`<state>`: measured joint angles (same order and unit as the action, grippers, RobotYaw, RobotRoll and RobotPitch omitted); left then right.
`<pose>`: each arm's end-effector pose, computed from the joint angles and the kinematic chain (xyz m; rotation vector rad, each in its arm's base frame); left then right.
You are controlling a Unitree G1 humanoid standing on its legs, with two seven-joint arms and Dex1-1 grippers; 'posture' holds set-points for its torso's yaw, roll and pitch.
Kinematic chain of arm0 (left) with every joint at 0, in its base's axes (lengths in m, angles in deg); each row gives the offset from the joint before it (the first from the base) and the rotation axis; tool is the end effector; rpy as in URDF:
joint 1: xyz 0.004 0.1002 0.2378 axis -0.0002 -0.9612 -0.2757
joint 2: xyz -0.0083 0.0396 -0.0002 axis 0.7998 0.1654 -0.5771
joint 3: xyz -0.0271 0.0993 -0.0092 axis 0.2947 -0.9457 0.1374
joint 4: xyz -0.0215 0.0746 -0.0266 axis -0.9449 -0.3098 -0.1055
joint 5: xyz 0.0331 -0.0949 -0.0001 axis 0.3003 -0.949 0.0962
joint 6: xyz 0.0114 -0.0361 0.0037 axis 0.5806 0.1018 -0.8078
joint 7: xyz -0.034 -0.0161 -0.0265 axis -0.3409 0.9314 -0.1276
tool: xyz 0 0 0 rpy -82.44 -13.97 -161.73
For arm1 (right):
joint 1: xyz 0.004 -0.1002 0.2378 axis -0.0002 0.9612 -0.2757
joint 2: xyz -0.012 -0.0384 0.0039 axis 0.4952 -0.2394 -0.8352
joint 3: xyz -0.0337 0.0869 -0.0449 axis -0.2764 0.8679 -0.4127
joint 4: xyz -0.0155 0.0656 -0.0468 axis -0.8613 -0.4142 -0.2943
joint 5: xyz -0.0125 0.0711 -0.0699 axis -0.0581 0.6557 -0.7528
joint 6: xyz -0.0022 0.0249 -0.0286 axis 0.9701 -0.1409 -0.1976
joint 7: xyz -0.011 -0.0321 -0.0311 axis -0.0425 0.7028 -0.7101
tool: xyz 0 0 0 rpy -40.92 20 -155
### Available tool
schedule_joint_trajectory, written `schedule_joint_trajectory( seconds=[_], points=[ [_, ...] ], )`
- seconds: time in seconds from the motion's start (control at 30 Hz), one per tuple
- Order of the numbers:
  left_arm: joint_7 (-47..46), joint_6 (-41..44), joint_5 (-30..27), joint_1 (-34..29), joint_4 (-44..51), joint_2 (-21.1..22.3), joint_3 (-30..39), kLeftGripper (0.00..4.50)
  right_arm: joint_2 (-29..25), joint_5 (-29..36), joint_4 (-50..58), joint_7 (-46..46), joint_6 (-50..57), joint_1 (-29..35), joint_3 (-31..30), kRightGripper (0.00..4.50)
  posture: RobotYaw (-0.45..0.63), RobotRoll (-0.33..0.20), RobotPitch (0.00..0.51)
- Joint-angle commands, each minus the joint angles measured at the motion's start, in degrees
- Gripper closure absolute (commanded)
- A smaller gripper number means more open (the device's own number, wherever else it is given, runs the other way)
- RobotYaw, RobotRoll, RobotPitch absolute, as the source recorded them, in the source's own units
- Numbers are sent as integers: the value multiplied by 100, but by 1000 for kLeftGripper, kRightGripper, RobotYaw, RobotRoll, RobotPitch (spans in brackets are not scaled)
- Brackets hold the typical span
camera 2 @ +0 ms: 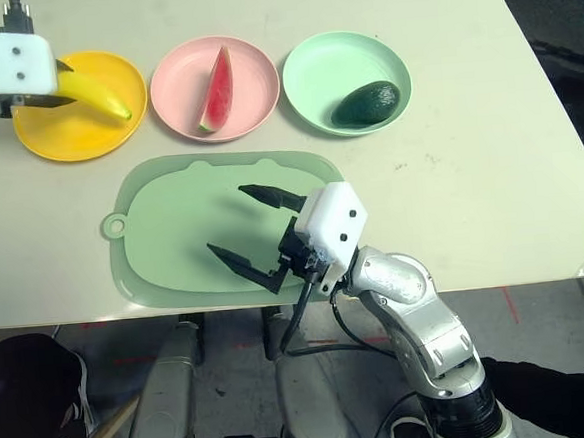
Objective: Place the fruits into color-matched plates.
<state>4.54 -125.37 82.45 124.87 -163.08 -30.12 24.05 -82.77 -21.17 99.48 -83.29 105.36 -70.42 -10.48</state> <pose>0.3366 0.2643 0.3405 1.4564 -0.0151 -0.6917 0.1964 -0.1621 0.1730 -0.2485 -0.3163 1.0445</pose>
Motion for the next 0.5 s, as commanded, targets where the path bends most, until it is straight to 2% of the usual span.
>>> schedule_joint_trajectory(
  seconds=[0.03,0.3,0.5],
  points=[
    [-57,280,-37,-257,-142,-42,277,2878,-52,82,224,-17,70,111,-63,0,-55,0,449],
    [-102,305,104,-743,-119,-21,502,2878,-190,173,252,-123,44,236,35,0,-61,0,434],
    [-174,279,198,-778,-85,28,545,2879,-244,240,146,-173,7,155,47,0,-46,0,426]
  ],
)
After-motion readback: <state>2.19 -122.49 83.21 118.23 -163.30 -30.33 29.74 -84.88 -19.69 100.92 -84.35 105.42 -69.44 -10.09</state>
